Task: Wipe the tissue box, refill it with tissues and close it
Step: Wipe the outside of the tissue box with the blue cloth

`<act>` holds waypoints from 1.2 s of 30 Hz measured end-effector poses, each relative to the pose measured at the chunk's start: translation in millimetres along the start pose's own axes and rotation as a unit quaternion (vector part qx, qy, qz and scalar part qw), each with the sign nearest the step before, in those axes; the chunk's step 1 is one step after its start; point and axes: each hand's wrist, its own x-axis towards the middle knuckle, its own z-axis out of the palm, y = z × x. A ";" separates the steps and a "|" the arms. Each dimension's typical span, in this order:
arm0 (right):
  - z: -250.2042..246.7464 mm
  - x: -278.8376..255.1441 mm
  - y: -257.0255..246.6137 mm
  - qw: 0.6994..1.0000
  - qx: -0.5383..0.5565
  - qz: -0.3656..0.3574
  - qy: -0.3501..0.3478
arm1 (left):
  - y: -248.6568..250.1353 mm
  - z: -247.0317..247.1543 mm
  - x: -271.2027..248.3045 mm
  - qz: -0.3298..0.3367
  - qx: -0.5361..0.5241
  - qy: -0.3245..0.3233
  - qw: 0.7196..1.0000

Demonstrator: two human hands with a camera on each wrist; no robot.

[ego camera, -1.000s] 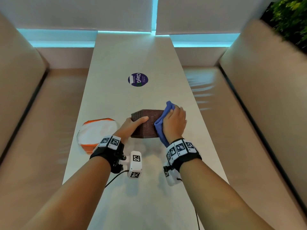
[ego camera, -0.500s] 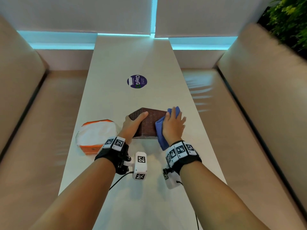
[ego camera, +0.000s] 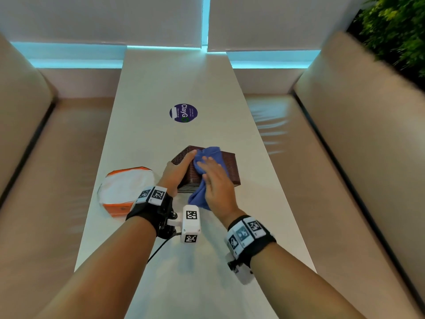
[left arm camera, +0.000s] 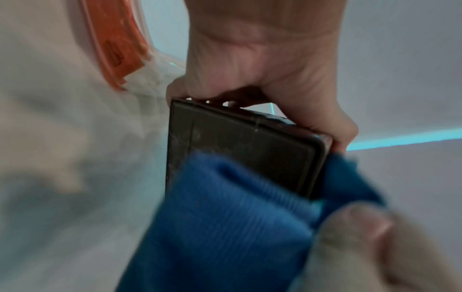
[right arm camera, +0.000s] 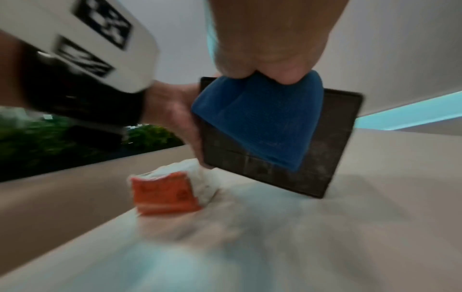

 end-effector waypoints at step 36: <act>-5.8 28.6 -19.5 0.978 -0.114 0.113 -0.133 | -4.7 0.9 -5.0 0.000 0.026 -0.039 0.999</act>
